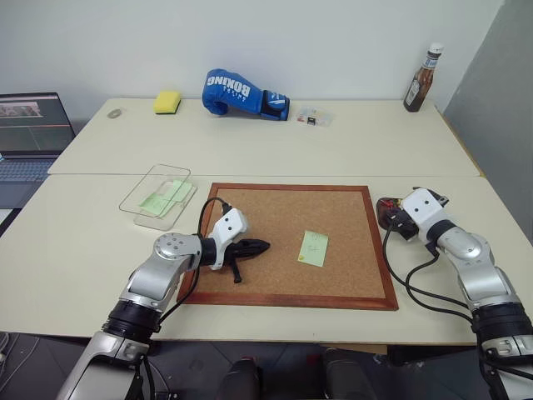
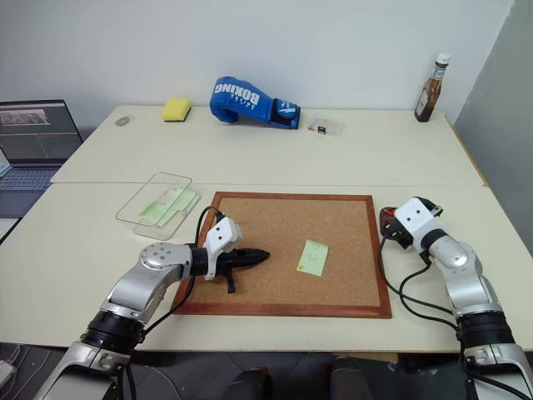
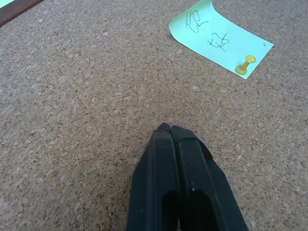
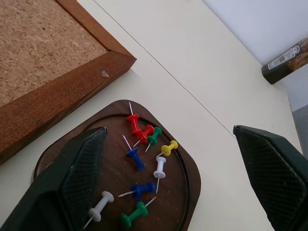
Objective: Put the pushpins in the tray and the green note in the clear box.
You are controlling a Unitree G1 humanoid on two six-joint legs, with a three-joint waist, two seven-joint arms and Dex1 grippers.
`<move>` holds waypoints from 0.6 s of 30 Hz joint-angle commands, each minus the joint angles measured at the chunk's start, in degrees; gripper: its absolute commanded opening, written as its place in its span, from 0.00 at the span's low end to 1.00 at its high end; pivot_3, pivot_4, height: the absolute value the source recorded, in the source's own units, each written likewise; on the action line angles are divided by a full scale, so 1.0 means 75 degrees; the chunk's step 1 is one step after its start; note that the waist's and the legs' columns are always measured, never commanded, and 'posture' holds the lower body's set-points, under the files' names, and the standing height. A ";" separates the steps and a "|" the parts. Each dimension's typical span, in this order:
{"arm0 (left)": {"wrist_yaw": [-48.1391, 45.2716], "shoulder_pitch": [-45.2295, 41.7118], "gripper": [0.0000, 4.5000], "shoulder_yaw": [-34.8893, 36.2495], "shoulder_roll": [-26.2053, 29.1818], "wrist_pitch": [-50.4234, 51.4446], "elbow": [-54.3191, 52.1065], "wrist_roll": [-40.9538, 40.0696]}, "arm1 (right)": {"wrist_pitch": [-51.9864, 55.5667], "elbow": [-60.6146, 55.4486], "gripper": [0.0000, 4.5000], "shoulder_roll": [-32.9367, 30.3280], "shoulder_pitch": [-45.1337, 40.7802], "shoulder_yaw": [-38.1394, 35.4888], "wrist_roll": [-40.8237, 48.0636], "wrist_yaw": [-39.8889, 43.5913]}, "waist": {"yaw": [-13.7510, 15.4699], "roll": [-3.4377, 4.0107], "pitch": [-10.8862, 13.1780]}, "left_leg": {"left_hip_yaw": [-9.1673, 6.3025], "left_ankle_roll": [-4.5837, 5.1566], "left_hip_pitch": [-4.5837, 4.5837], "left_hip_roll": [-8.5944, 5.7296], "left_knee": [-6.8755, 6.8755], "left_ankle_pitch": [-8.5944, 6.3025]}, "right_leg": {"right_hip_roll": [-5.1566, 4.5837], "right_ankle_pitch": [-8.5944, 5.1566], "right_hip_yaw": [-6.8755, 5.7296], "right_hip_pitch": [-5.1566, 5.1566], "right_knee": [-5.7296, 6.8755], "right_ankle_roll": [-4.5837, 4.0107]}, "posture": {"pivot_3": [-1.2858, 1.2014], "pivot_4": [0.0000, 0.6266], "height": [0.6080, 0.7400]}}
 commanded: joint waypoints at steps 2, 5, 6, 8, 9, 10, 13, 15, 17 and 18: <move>0.0021 0.0236 0.00 -0.0288 0.0054 0.0251 0.0285 0.0375 | 0.0221 -0.1376 0.99 0.0450 0.0025 -0.0660 0.1830 0.1010 | -0.0010 0.0001 0.0000 | -0.0001 0.0000 0.0000 0.0001 -0.0001 0.0000 | 0.0000 0.0000 0.0000 0.0000 -0.0001 0.0000 | 0.52 0.24 1.00; 0.0029 0.0247 0.00 -0.0285 0.0052 0.0271 0.0265 0.0366 | 0.0954 -0.2219 0.99 0.0555 0.0311 -0.0633 0.2697 0.1756 | -0.0013 0.0004 -0.0002 | -0.0009 0.0000 0.0001 0.0002 -0.0001 0.0000 | 0.0001 0.0000 -0.0004 0.0004 0.0001 0.0000 | 0.52 0.24 1.00; 0.0036 0.0253 0.00 -0.0286 0.0050 0.0278 0.0254 0.0364 | 0.1229 -0.2512 0.99 0.0580 0.0416 -0.0602 0.2974 0.1944 | -0.0010 0.0004 -0.0002 | -0.0012 0.0000 0.0001 0.0001 0.0000 0.0000 | 0.0001 0.0000 -0.0007 0.0008 -0.0001 0.0000 | 0.52 0.24 1.00; 0.0048 0.0267 0.00 -0.0283 0.0057 0.0291 0.0231 0.0353 | 0.1853 -0.3187 0.99 0.0621 0.0644 -0.0484 0.3559 0.2261 | -0.0005 0.0003 -0.0002 | -0.0015 0.0000 0.0001 0.0000 0.0002 0.0000 | 0.0001 0.0000 -0.0007 0.0014 -0.0006 0.0000 | 0.52 0.24 1.00; 0.0051 0.0276 0.00 -0.0281 0.0063 0.0297 0.0219 0.0348 | 0.2146 -0.3515 0.99 0.0635 0.0764 -0.0398 0.3799 0.2370 | 0.0002 0.0004 -0.0002 | -0.0016 0.0000 0.0001 -0.0001 0.0000 0.0000 | 0.0001 0.0000 -0.0008 0.0014 -0.0006 0.0000 | 0.52 0.24 1.00; 0.0053 0.0283 0.00 -0.0280 0.0068 0.0303 0.0209 0.0346 | 0.2400 -0.3802 0.99 0.0632 0.0878 -0.0302 0.3976 0.2466 | 0.0007 0.0004 -0.0002 | -0.0017 0.0001 0.0001 0.0000 -0.0002 0.0000 | 0.0001 -0.0001 -0.0008 0.0014 -0.0006 -0.0001 | 0.52 0.24 1.00; 0.0066 0.0287 0.00 -0.0275 0.0079 0.0314 0.0192 0.0345 | 0.2728 -0.4453 0.99 0.0581 0.1245 0.0160 0.4067 0.2712 | 0.0009 0.0004 -0.0002 | -0.0019 0.0000 0.0002 0.0000 -0.0003 0.0000 | 0.0001 -0.0002 -0.0009 0.0012 -0.0005 -0.0001 | 0.52 0.24 1.00; 0.0075 0.0269 0.00 -0.0266 0.0087 0.0317 0.0200 0.0339 | 0.2722 -0.4676 0.99 0.0623 0.1416 0.0544 0.3912 0.2785 | 0.0007 0.0004 -0.0002 | -0.0020 0.0000 0.0002 0.0002 -0.0002 0.0000 | 0.0002 -0.0002 -0.0012 0.0012 -0.0005 0.0000 | 0.52 0.24 1.00; 0.0083 0.0252 0.00 -0.0264 0.0093 0.0314 0.0211 0.0338 | 0.2577 -0.4741 0.99 0.0673 0.1484 0.0942 0.3670 0.2853 | 0.0006 0.0004 -0.0002 | -0.0019 0.0000 0.0003 0.0002 -0.0001 0.0000 | 0.0002 -0.0002 -0.0013 0.0012 -0.0005 0.0000 | 0.52 0.24 1.00; 0.0087 0.0249 0.00 -0.0265 0.0096 0.0310 0.0211 0.0339 | 0.2473 -0.4723 0.99 0.0688 0.1492 0.1108 0.3552 0.2883 | 0.0005 0.0004 -0.0002 | -0.0018 0.0000 0.0003 0.0002 -0.0001 0.0000 | 0.0002 -0.0002 -0.0012 0.0012 -0.0005 0.0001 | 0.52 0.24 1.00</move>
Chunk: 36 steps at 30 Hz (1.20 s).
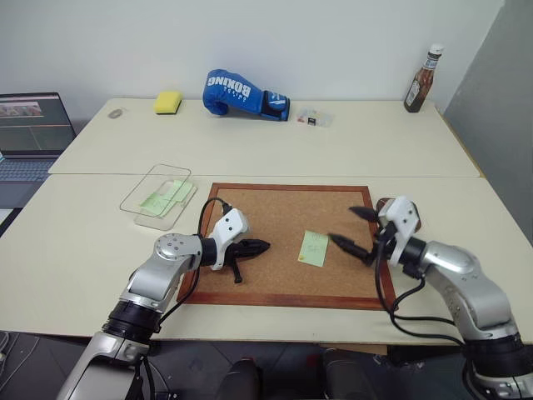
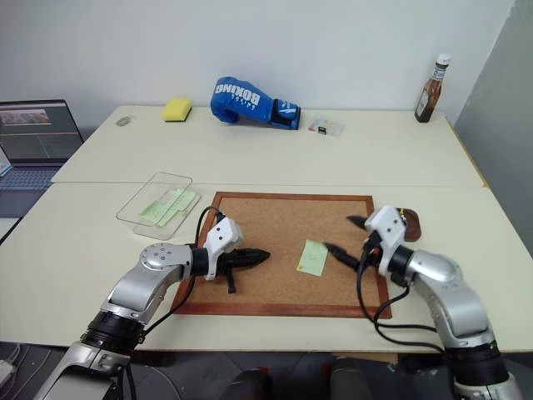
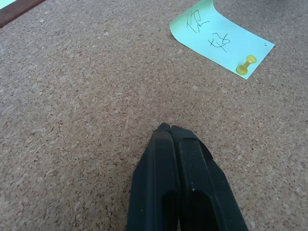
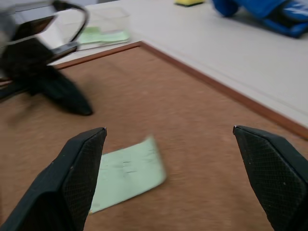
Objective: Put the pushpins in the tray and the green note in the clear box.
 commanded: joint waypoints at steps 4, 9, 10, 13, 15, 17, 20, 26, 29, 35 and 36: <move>-0.0004 0.0200 0.00 -0.0227 0.0088 0.0253 0.0340 0.0342 | -0.0871 0.0141 0.99 0.0161 -0.0103 0.0965 -0.0815 0.0276 | 0.0001 -0.0001 0.0000 | 0.0001 0.0000 0.0000 0.0000 0.0001 0.0000 | 0.0000 0.0000 -0.0002 0.0000 -0.0001 0.0001 | 0.52 0.24 1.00; 0.0002 0.0191 0.00 -0.0195 0.0093 0.0246 0.0348 0.0322 | -0.1246 0.0805 0.99 0.0568 -0.0387 0.1250 -0.1009 0.0333 | 0.0002 -0.0002 0.0000 | 0.0000 0.0000 0.0000 0.0001 0.0000 0.0000 | 0.0000 0.0000 -0.0002 -0.0002 -0.0001 0.0001 | 0.52 0.24 1.00; 0.0007 0.0188 0.00 -0.0193 0.0093 0.0246 0.0351 0.0324 | -0.1322 0.0943 0.99 0.0649 -0.0459 0.1307 -0.1066 0.0350 | 0.0001 -0.0002 0.0000 | 0.0000 0.0000 0.0000 0.0000 0.0000 0.0000 | 0.0000 0.0000 -0.0002 -0.0003 -0.0001 0.0001 | 0.52 0.24 1.00; 0.0024 0.0193 0.00 -0.0183 0.0093 0.0253 0.0337 0.0319 | -0.1444 0.1247 0.99 0.0870 -0.0626 0.1414 -0.1141 0.0393 | 0.0004 -0.0002 0.0000 | -0.0002 0.0000 0.0001 0.0001 0.0001 0.0000 | 0.0000 0.0000 -0.0004 -0.0002 0.0002 0.0001 | 0.52 0.24 1.00; 0.0030 0.0218 0.00 -0.0174 0.0105 0.0252 0.0315 0.0317 | -0.1553 0.1442 0.99 0.0969 -0.0677 0.1481 -0.1207 0.0435 | 0.0003 -0.0002 0.0000 | -0.0003 -0.0001 0.0001 0.0001 0.0000 0.0000 | 0.0001 0.0000 -0.0004 -0.0002 0.0001 0.0001 | 0.52 0.24 1.00; 0.0037 0.0244 0.00 -0.0167 0.0115 0.0256 0.0294 0.0314 | -0.1625 0.1601 0.95 0.1080 -0.0706 0.1521 -0.1252 0.0462 | 0.0004 -0.0002 0.0000 | -0.0002 -0.0001 0.0000 0.0000 0.0000 0.0000 | 0.0000 0.0000 -0.0003 -0.0002 0.0000 0.0001 | 0.52 0.24 1.00; 0.0049 0.0284 0.00 -0.0147 0.0128 0.0269 0.0249 0.0301 | -0.1701 0.1736 0.82 0.1193 -0.0717 0.1585 -0.1304 0.0490 | 0.0004 -0.0002 0.0000 | -0.0003 -0.0001 0.0000 0.0000 -0.0001 0.0000 | 0.0000 0.0000 -0.0003 -0.0003 0.0000 0.0000 | 0.52 0.24 1.00; 0.0066 0.0302 0.00 -0.0115 0.0122 0.0285 0.0220 0.0281 | -0.1805 0.2087 0.54 0.1379 -0.0801 0.1614 -0.1416 0.0518 | 0.0000 -0.0002 0.0000 | -0.0002 0.0000 0.0000 0.0000 -0.0001 0.0000 | 0.0001 0.0000 -0.0003 -0.0004 0.0001 0.0000 | 0.52 0.24 1.00; 0.0060 0.0304 0.00 -0.0105 0.0126 0.0286 0.0223 0.0285 | -0.1744 0.2290 0.41 0.1473 -0.0828 0.1449 -0.1347 0.0477 | -0.0003 -0.0002 0.0000 | -0.0002 -0.0001 0.0000 0.0001 -0.0001 0.0000 | 0.0001 0.0000 -0.0004 -0.0005 0.0002 0.0000 | 0.52 0.24 1.00; 0.0080 0.0291 0.00 -0.0079 0.0106 0.0260 0.0248 0.0312 | -0.1811 0.2489 0.15 0.1443 -0.0861 0.1292 -0.1368 0.0534 | -0.0009 -0.0002 0.0000 | -0.0002 -0.0001 0.0000 0.0001 -0.0001 0.0000 | 0.0001 0.0000 -0.0003 -0.0006 0.0002 0.0000 | 0.52 0.24 1.00; 0.0078 0.0280 0.00 -0.0080 0.0100 0.0254 0.0264 0.0317 | -0.1820 0.2504 0.11 0.1448 -0.0868 0.1281 -0.1365 0.0539 | -0.0010 -0.0002 0.0000 | -0.0002 -0.0001 0.0000 0.0001 -0.0001 0.0000 | 0.0001 0.0000 -0.0003 -0.0006 0.0003 0.0000 | 0.52 0.24 1.00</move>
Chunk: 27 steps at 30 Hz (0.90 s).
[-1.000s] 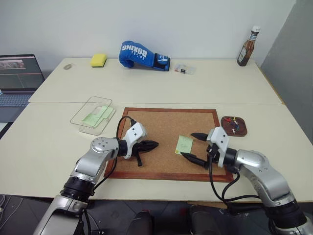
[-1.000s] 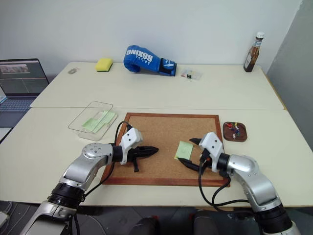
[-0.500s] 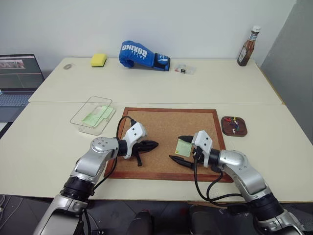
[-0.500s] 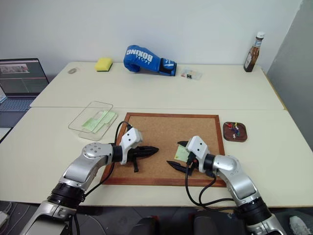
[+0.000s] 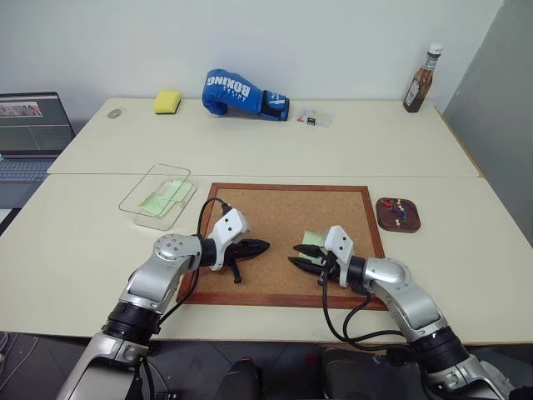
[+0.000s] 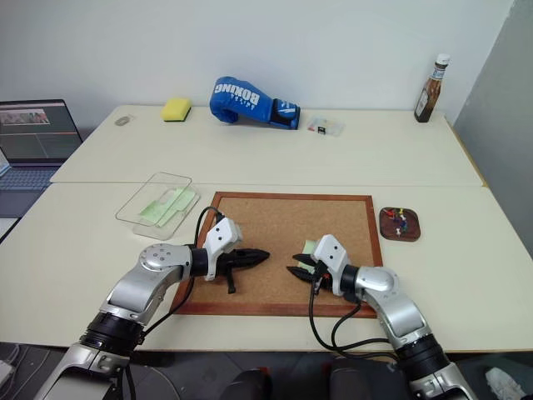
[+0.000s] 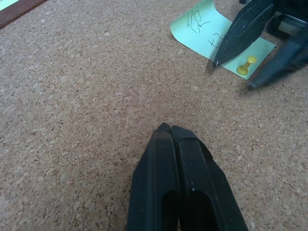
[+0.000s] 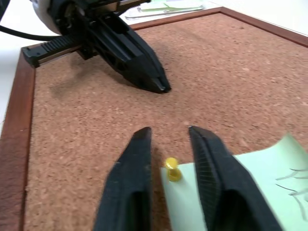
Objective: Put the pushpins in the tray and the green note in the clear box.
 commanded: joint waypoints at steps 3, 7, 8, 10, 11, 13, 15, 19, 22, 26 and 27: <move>0.0031 0.0212 0.00 -0.0186 0.0086 0.0238 0.0319 0.0323 | -0.0140 -0.0020 0.01 -0.0001 -0.0087 -0.0212 0.0074 0.0093 | -0.0007 0.0000 0.0000 | 0.0000 0.0000 0.0000 0.0000 0.0001 0.0000 | 0.0000 0.0000 0.0000 0.0000 0.0001 0.0000 | 0.52 0.24 1.00; 0.0019 0.0178 0.00 -0.0200 0.0073 0.0227 0.0360 0.0331 | -0.0031 -0.0173 0.01 -0.0024 -0.0086 -0.0274 0.0105 0.0082 | -0.0008 0.0000 0.0000 | 0.0000 0.0000 0.0000 0.0000 0.0001 0.0000 | 0.0000 0.0001 0.0000 0.0000 0.0002 0.0000 | 0.52 0.24 1.00; 0.0018 0.0177 0.00 -0.0203 0.0071 0.0229 0.0359 0.0331 | -0.0043 -0.0225 0.01 -0.0054 -0.0096 -0.0283 0.0074 0.0074 | -0.0008 0.0000 0.0000 | -0.0001 0.0000 0.0000 0.0000 0.0001 0.0000 | 0.0000 0.0000 0.0000 0.0000 0.0002 0.0000 | 0.52 0.24 1.00; 0.0014 0.0198 0.00 -0.0206 0.0078 0.0236 0.0335 0.0328 | 0.0102 -0.0494 0.01 -0.0106 -0.0117 -0.0379 0.0187 0.0093 | -0.0008 0.0000 0.0000 | 0.0000 0.0000 -0.0001 -0.0001 0.0001 0.0000 | 0.0000 0.0000 0.0000 0.0000 0.0001 0.0000 | 0.52 0.24 1.00; 0.0013 0.0211 0.00 -0.0205 0.0084 0.0240 0.0323 0.0326 | 0.0182 -0.0649 0.01 -0.0134 -0.0137 -0.0432 0.0253 0.0100 | -0.0006 0.0000 0.0000 | 0.0000 0.0000 -0.0001 -0.0001 0.0001 0.0000 | 0.0000 0.0000 0.0001 0.0000 0.0000 0.0000 | 0.52 0.24 1.00; 0.0013 0.0230 0.00 -0.0203 0.0092 0.0244 0.0308 0.0326 | 0.0362 -0.1009 0.01 -0.0223 -0.0210 -0.0534 0.0365 0.0117 | -0.0004 0.0000 0.0000 | 0.0000 0.0000 -0.0004 -0.0002 0.0001 0.0000 | -0.0001 0.0000 0.0001 -0.0004 0.0001 0.0000 | 0.52 0.24 1.00; 0.0016 0.0245 0.00 -0.0202 0.0096 0.0243 0.0304 0.0328 | 0.0573 -0.1317 0.01 -0.0293 -0.0291 -0.0618 0.0468 0.0128 | 0.0003 0.0001 0.0001 | 0.0000 0.0000 -0.0012 -0.0002 0.0001 0.0000 | -0.0001 0.0000 0.0002 -0.0014 0.0001 0.0000 | 0.52 0.24 1.00; 0.0038 0.0257 0.00 -0.0222 0.0062 0.0222 0.0333 0.0353 | 0.1080 -0.1793 0.01 -0.0348 -0.0472 -0.0767 0.0761 0.0096 | 0.0004 0.0000 0.0001 | 0.0003 0.0000 -0.0014 -0.0002 0.0000 0.0000 | -0.0001 0.0000 0.0004 -0.0016 0.0000 0.0000 | 0.52 0.24 1.00; 0.0047 0.0236 0.00 -0.0248 0.0031 0.0214 0.0354 0.0365 | 0.1206 -0.2034 0.01 -0.0452 -0.0629 -0.0774 0.0773 0.0156 | 0.0005 -0.0003 -0.0001 | -0.0003 0.0000 -0.0007 0.0002 -0.0001 0.0000 | 0.0001 0.0000 -0.0004 -0.0011 0.0002 0.0000 | 0.52 0.24 1.00; 0.0100 0.0181 0.00 -0.0157 -0.0033 0.0290 0.0374 0.0277 | 0.0881 -0.2203 0.01 -0.0890 -0.0823 -0.0637 0.0419 0.0443 | 0.0007 -0.0002 0.0000 | 0.0001 0.0000 -0.0010 -0.0002 0.0000 0.0000 | -0.0001 0.0000 0.0000 -0.0012 0.0001 0.0000 | 0.52 0.24 1.00; 0.0127 0.0157 0.00 -0.0070 -0.0064 0.0372 0.0346 0.0185 | 0.0739 -0.2210 0.01 -0.1036 -0.0869 -0.0607 0.0274 0.0480 | 0.0008 -0.0002 0.0000 | 0.0003 0.0000 -0.0010 -0.0002 0.0001 0.0000 | -0.0002 0.0001 0.0002 -0.0012 -0.0002 0.0001 | 0.52 0.24 1.00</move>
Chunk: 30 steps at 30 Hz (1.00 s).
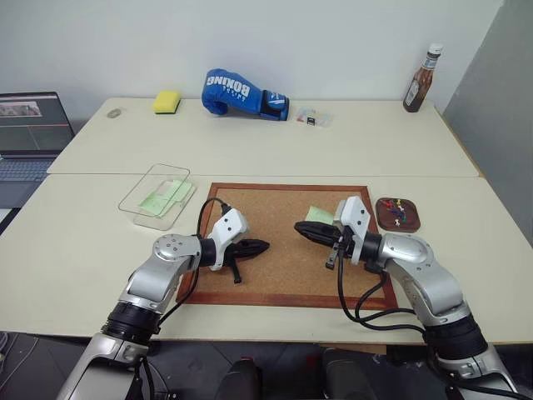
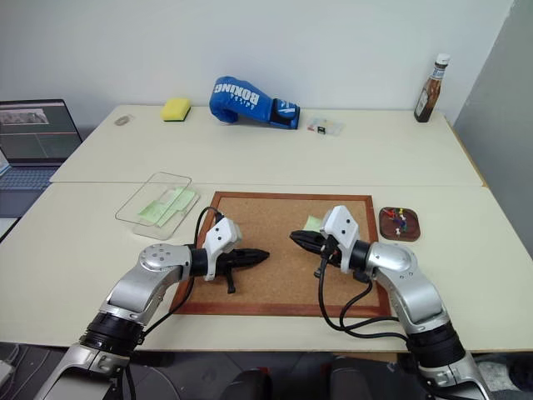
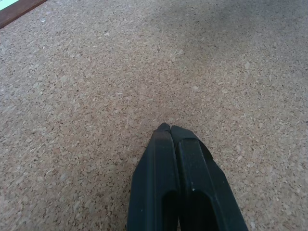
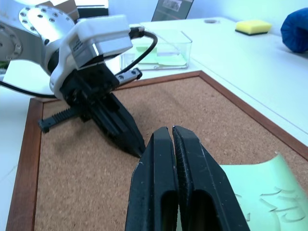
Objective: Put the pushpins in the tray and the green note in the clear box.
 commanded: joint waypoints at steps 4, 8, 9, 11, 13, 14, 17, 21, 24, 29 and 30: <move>0.0256 -0.0148 0.13 0.0749 -0.0448 0.1806 -0.0005 -0.1030 | -0.1359 -0.0189 0.00 -0.1014 -0.0442 0.0162 -0.0975 0.0538 | 0.0032 0.0002 0.0006 | -0.0002 0.0000 0.0000 0.0000 0.0000 0.0000 | 0.0000 0.0000 -0.0003 0.0000 0.0002 0.0000 | 0.52 0.24 1.00; 0.0542 -0.0780 0.31 0.1758 -0.1008 0.3746 -0.0281 -0.2615 | -0.2399 0.0380 0.00 -0.1462 -0.0544 0.0234 -0.1342 0.0898 | 0.0036 -0.0054 0.0040 | -0.0011 0.0000 -0.0007 0.0002 0.0004 0.0001 | 0.0002 0.0001 -0.0011 -0.0004 0.0007 0.0002 | 0.52 0.24 1.00; 0.0617 -0.0873 0.35 0.1914 -0.1097 0.4121 -0.0329 -0.2884 | -0.2704 0.0536 0.00 -0.1552 -0.0587 0.0269 -0.1462 0.0987 | 0.0039 -0.0062 0.0049 | -0.0012 0.0000 -0.0009 0.0001 0.0004 0.0001 | 0.0002 0.0001 -0.0012 -0.0004 0.0007 0.0002 | 0.52 0.24 1.00; 0.0749 -0.1060 0.44 0.2235 -0.1270 0.4892 -0.0354 -0.3436 | -0.3369 0.0860 0.00 -0.1747 -0.0720 0.0368 -0.1700 0.1177 | 0.0032 -0.0083 0.0063 | -0.0009 -0.0001 -0.0013 -0.0001 0.0005 0.0001 | 0.0000 0.0001 -0.0011 -0.0005 0.0001 0.0003 | 0.52 0.24 1.00; 0.0842 -0.1195 0.52 0.2499 -0.1375 0.5549 -0.0361 -0.3926 | -0.3893 0.1090 0.00 -0.1858 -0.0813 0.0436 -0.1820 0.1335 | 0.0019 -0.0084 0.0064 | -0.0004 -0.0002 -0.0015 -0.0002 0.0002 0.0001 | -0.0002 0.0001 -0.0007 -0.0006 -0.0007 0.0002 | 0.52 0.24 1.00; 0.0897 -0.1289 0.57 0.2653 -0.1439 0.5943 -0.0328 -0.4224 | -0.4212 0.1193 0.00 -0.1902 -0.0879 0.0473 -0.1903 0.1401 | 0.0002 -0.0086 0.0065 | -0.0003 -0.0003 -0.0015 -0.0003 0.0001 0.0001 | -0.0003 0.0001 -0.0005 -0.0008 -0.0007 0.0002 | 0.52 0.24 1.00; 0.1014 -0.1497 0.67 0.2829 -0.1577 0.6700 -0.0248 -0.4730 | -0.4986 0.1396 0.00 -0.2027 -0.1043 0.0602 -0.2154 0.1577 | -0.0020 -0.0092 0.0078 | -0.0005 -0.0005 -0.0018 -0.0002 -0.0006 0.0002 | -0.0003 0.0001 -0.0005 -0.0015 -0.0006 0.0000 | 0.52 0.24 1.00; 0.1514 -0.1796 0.86 0.2965 -0.1998 0.7191 0.0247 -0.4927 | -0.5625 0.1382 0.00 -0.2024 -0.1162 0.0714 -0.2324 0.1611 | 0.0002 -0.0098 0.0085 | -0.0006 -0.0015 -0.0020 -0.0008 -0.0005 0.0007 | -0.0007 0.0001 -0.0004 -0.0014 -0.0008 -0.0001 | 0.52 0.24 1.00; 0.1641 -0.2065 0.86 0.3129 -0.2311 0.7557 0.0582 -0.5192 | -0.5916 0.1307 0.00 -0.1991 -0.1206 0.0790 -0.2433 0.1624 | 0.0048 -0.0105 0.0089 | -0.0009 -0.0024 -0.0019 -0.0009 0.0001 0.0012 | -0.0007 0.0001 -0.0004 -0.0011 -0.0008 0.0000 | 0.52 0.24 1.00; 0.1610 -0.2171 0.86 0.2754 -0.2660 0.7536 0.0641 -0.5116 | -0.6156 0.1115 0.00 -0.1963 -0.1233 0.0887 -0.2520 0.1601 | 0.0070 -0.0106 0.0089 | -0.0010 -0.0063 -0.0018 -0.0008 0.0000 0.0034 | -0.0005 0.0001 -0.0004 -0.0011 -0.0005 0.0000 | 0.52 0.24 1.00; 0.1555 -0.2191 0.86 0.2679 -0.2690 0.7533 0.0625 -0.5114 | -0.6160 0.1087 0.00 -0.1974 -0.1224 0.0895 -0.2516 0.1615 | 0.0072 -0.0106 0.0089 | -0.0010 -0.0066 -0.0018 -0.0009 0.0000 0.0036 | -0.0005 0.0001 -0.0004 -0.0011 -0.0005 0.0000 | 0.52 0.24 1.00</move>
